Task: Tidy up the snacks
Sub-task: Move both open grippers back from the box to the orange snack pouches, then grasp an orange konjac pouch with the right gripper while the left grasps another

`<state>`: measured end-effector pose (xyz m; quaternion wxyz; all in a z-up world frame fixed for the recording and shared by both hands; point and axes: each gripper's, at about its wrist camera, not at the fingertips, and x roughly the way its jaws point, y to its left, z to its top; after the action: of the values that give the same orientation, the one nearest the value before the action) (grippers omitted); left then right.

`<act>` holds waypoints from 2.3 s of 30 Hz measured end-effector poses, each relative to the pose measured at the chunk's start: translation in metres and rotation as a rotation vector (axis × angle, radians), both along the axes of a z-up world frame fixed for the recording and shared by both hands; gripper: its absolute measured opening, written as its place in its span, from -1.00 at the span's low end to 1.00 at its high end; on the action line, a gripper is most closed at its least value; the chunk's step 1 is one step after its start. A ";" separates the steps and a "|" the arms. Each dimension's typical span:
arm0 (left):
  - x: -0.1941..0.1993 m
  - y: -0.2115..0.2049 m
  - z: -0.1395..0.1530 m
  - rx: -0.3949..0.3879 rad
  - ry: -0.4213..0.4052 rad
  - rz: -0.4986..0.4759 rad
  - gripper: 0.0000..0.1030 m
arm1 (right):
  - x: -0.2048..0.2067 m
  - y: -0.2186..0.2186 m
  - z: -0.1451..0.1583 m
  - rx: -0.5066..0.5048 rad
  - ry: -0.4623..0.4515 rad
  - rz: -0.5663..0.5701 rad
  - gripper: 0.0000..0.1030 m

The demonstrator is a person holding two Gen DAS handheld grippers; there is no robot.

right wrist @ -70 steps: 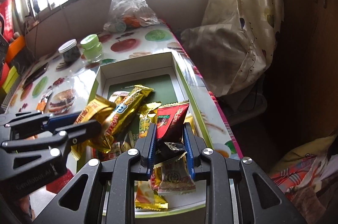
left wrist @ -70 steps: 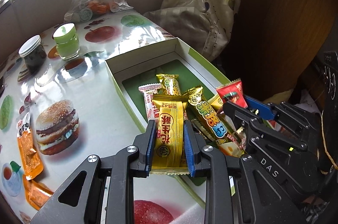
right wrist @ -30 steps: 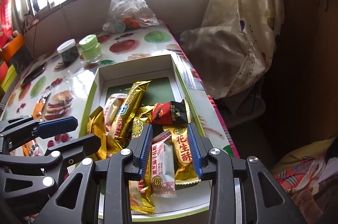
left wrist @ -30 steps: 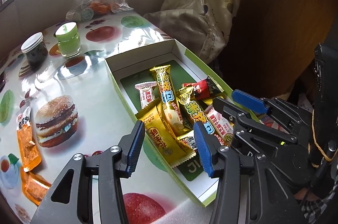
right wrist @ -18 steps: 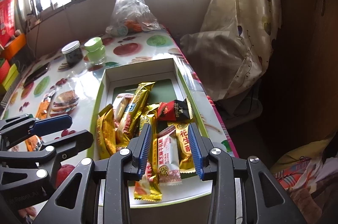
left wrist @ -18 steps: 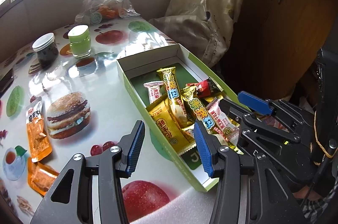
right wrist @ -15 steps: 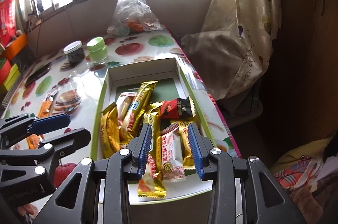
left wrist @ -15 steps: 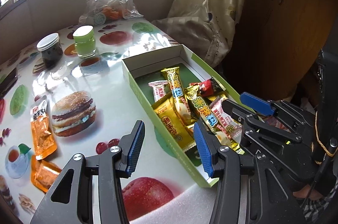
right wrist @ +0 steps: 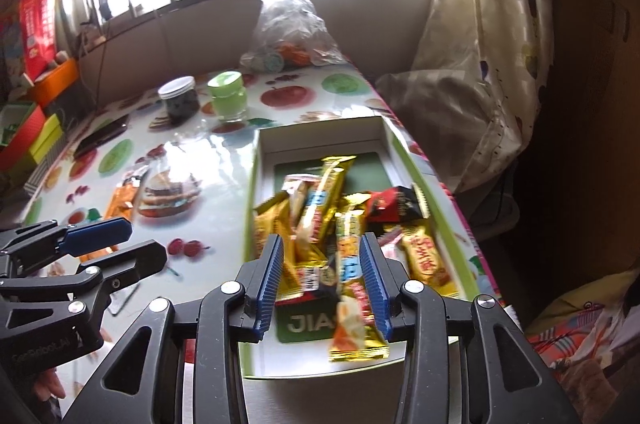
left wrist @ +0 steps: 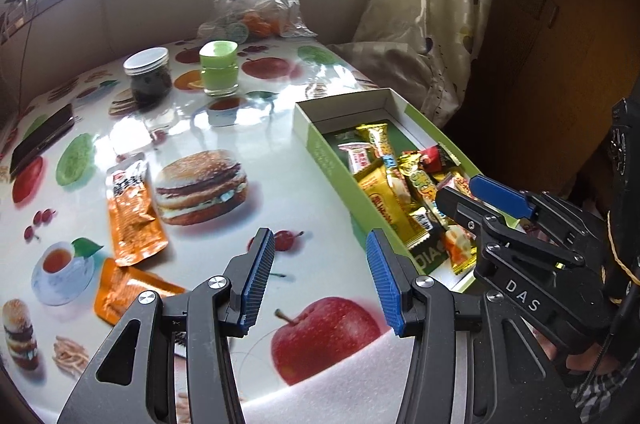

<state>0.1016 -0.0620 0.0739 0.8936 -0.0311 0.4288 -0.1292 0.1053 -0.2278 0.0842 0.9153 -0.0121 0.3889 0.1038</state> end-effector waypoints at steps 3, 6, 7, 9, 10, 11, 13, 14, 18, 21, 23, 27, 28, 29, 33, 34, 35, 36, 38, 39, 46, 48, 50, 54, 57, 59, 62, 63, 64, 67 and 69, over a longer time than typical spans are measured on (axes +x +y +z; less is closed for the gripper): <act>-0.004 0.011 -0.001 -0.006 0.002 0.017 -0.04 | -0.003 0.011 0.001 0.002 -0.004 0.027 -0.24; -0.010 0.021 -0.003 0.005 0.003 0.039 -0.04 | -0.005 0.023 0.001 0.007 -0.002 0.062 -0.24; -0.012 0.024 -0.003 0.004 0.002 0.050 -0.04 | -0.005 0.028 0.000 0.011 -0.001 0.082 -0.23; -0.016 0.035 -0.005 -0.007 0.008 0.071 -0.04 | -0.005 0.038 -0.002 0.022 0.008 0.118 -0.23; -0.017 0.041 -0.006 -0.008 0.012 0.086 -0.04 | -0.004 0.042 -0.003 0.026 0.013 0.131 -0.22; -0.019 0.045 -0.007 -0.008 0.013 0.099 -0.04 | -0.004 0.048 -0.005 0.032 0.019 0.150 -0.21; -0.023 0.057 -0.010 -0.009 0.018 0.125 -0.04 | -0.004 0.059 -0.008 0.043 0.028 0.190 -0.21; -0.024 0.063 -0.012 -0.011 0.018 0.132 -0.04 | -0.004 0.064 -0.010 0.048 0.034 0.208 -0.20; -0.029 0.091 -0.021 -0.022 0.039 0.197 -0.04 | -0.004 0.089 -0.018 0.048 0.059 0.288 -0.17; -0.034 0.107 -0.025 -0.022 0.041 0.231 -0.04 | -0.003 0.106 -0.024 0.074 0.080 0.330 -0.16; -0.036 0.117 -0.028 -0.024 0.046 0.252 -0.04 | -0.002 0.117 -0.028 0.086 0.097 0.362 -0.12; -0.038 0.137 -0.034 -0.029 0.060 0.298 -0.04 | -0.006 0.140 -0.033 0.077 0.104 0.443 -0.06; -0.039 0.142 -0.036 -0.031 0.062 0.309 -0.04 | -0.007 0.145 -0.035 0.082 0.109 0.466 -0.03; -0.039 0.146 -0.037 -0.033 0.064 0.318 -0.04 | -0.007 0.151 -0.037 0.084 0.120 0.491 0.01; -0.043 0.159 -0.039 -0.039 0.070 0.352 -0.04 | -0.007 0.170 -0.044 0.086 0.142 0.572 0.07; -0.044 0.161 -0.039 -0.040 0.070 0.357 -0.04 | -0.006 0.173 -0.044 0.092 0.145 0.591 0.10; -0.045 0.163 -0.040 -0.041 0.071 0.363 -0.04 | -0.006 0.177 -0.045 0.096 0.147 0.611 0.11; -0.045 0.165 -0.040 -0.041 0.072 0.369 -0.04 | -0.006 0.180 -0.046 0.093 0.150 0.625 0.13; -0.046 0.168 -0.040 -0.046 0.073 0.376 -0.04 | -0.003 0.188 -0.049 0.077 0.167 0.655 0.14; -0.046 0.169 -0.041 -0.048 0.075 0.381 -0.04 | -0.002 0.191 -0.052 0.062 0.173 0.664 0.15; -0.048 0.177 -0.042 -0.062 0.075 0.395 -0.04 | 0.000 0.205 -0.059 0.005 0.179 0.718 0.25; -0.048 0.179 -0.042 -0.066 0.076 0.399 -0.04 | -0.001 0.209 -0.060 -0.024 0.172 0.736 0.27; -0.048 0.180 -0.042 -0.070 0.077 0.404 -0.04 | -0.003 0.214 -0.060 -0.060 0.171 0.764 0.34; -0.048 0.185 -0.043 -0.079 0.076 0.412 -0.04 | -0.010 0.220 -0.063 -0.136 0.159 0.845 0.43; -0.048 0.186 -0.044 -0.082 0.079 0.416 -0.04 | -0.006 0.222 -0.063 -0.139 0.165 0.877 0.44; -0.048 0.186 -0.045 -0.084 0.080 0.414 -0.04 | -0.004 0.224 -0.063 -0.148 0.170 0.874 0.44; -0.048 0.187 -0.045 -0.085 0.080 0.416 -0.04 | -0.002 0.227 -0.063 -0.150 0.167 0.862 0.44; -0.048 0.187 -0.044 -0.085 0.080 0.416 -0.04 | -0.002 0.227 -0.063 -0.148 0.168 0.860 0.44; -0.048 0.187 -0.044 -0.086 0.080 0.416 -0.04 | -0.002 0.227 -0.063 -0.145 0.169 0.856 0.42; -0.048 0.187 -0.044 -0.084 0.080 0.418 -0.04 | -0.001 0.226 -0.062 -0.138 0.162 0.814 0.26; -0.048 0.188 -0.043 -0.085 0.078 0.421 -0.04 | 0.002 0.224 -0.061 -0.137 0.162 0.786 0.10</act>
<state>0.0535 0.1264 0.0306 0.8814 -0.1627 0.4412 0.0437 0.1070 -0.0039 0.0235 0.7694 -0.2126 0.4313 0.4204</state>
